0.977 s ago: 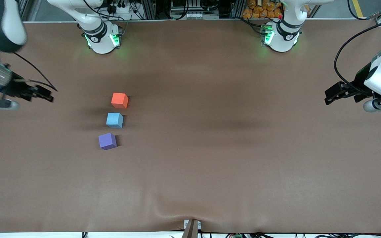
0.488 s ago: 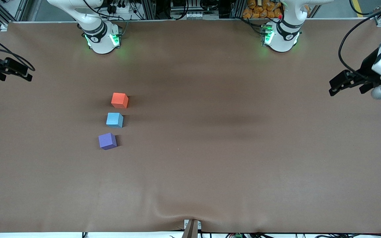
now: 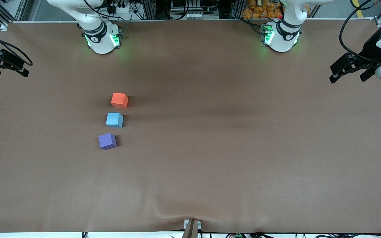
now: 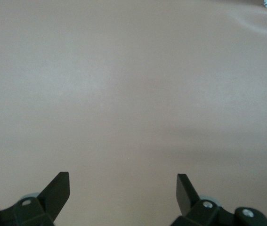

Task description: Place blue block between orange and purple blocks

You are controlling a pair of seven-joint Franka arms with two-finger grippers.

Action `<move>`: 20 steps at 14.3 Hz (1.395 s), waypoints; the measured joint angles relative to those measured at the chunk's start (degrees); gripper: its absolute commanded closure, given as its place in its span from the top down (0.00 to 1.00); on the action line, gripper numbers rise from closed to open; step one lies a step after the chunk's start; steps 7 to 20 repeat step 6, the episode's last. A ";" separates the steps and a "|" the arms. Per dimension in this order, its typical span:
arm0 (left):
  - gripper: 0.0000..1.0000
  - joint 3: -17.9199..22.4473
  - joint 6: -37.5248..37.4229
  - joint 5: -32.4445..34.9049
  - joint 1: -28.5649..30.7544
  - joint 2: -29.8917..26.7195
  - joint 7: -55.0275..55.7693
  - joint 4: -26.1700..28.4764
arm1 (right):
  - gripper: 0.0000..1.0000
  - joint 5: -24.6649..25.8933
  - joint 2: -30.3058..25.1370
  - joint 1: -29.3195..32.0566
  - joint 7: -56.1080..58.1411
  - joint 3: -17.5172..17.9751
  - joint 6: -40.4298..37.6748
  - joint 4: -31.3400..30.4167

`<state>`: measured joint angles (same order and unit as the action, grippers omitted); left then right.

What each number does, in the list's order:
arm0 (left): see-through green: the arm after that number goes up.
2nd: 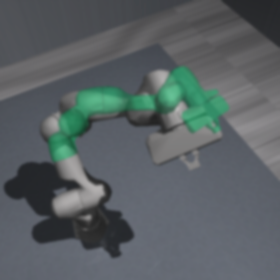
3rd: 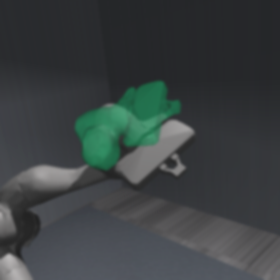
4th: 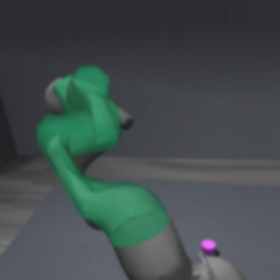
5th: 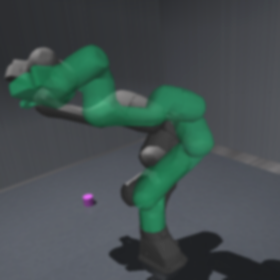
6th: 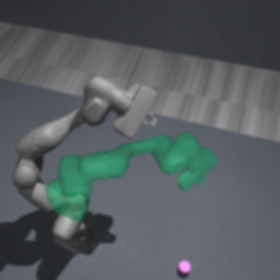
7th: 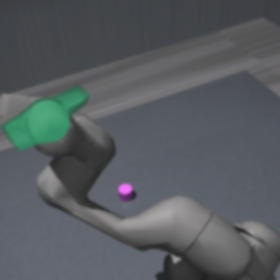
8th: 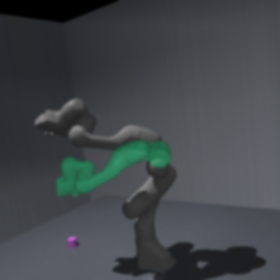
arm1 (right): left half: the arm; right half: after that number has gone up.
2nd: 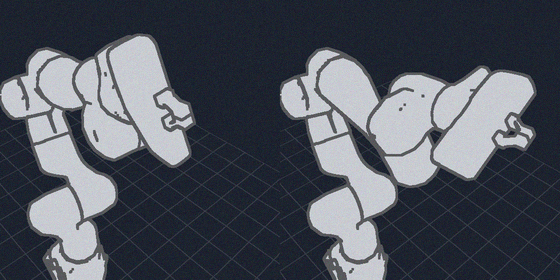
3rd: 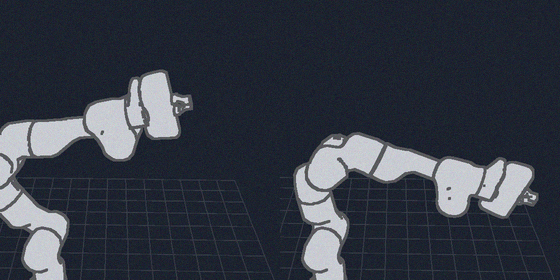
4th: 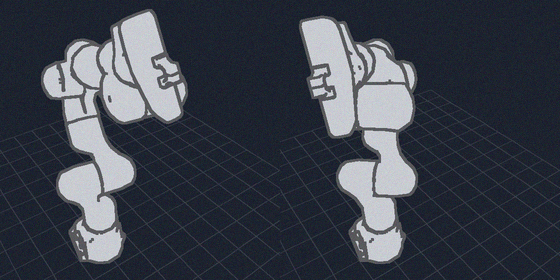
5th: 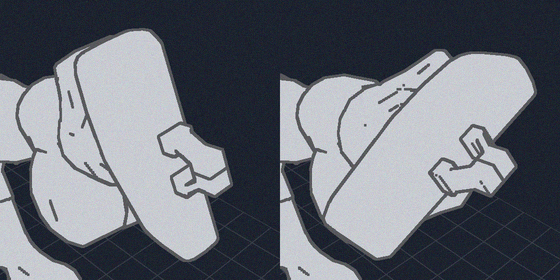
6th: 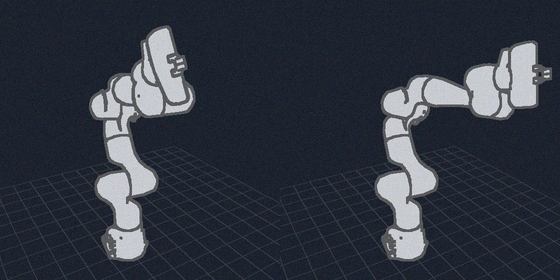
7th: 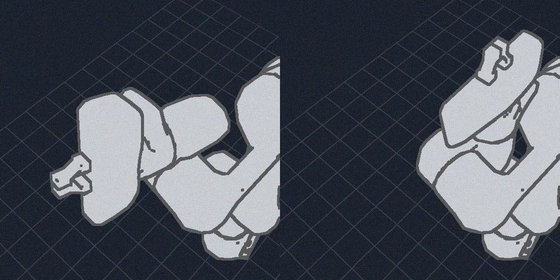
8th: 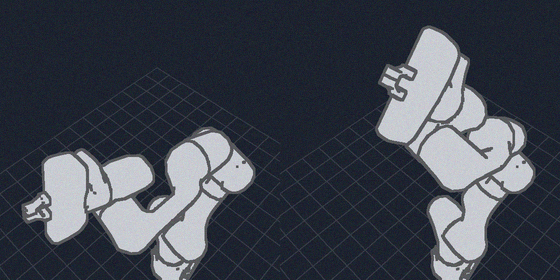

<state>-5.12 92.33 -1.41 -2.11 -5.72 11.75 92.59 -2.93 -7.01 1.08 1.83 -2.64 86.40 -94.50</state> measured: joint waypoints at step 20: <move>1.00 0.17 -1.05 0.00 0.02 -0.10 -0.34 0.02 | 1.00 1.03 0.10 0.00 -0.07 -0.07 -4.61 1.50</move>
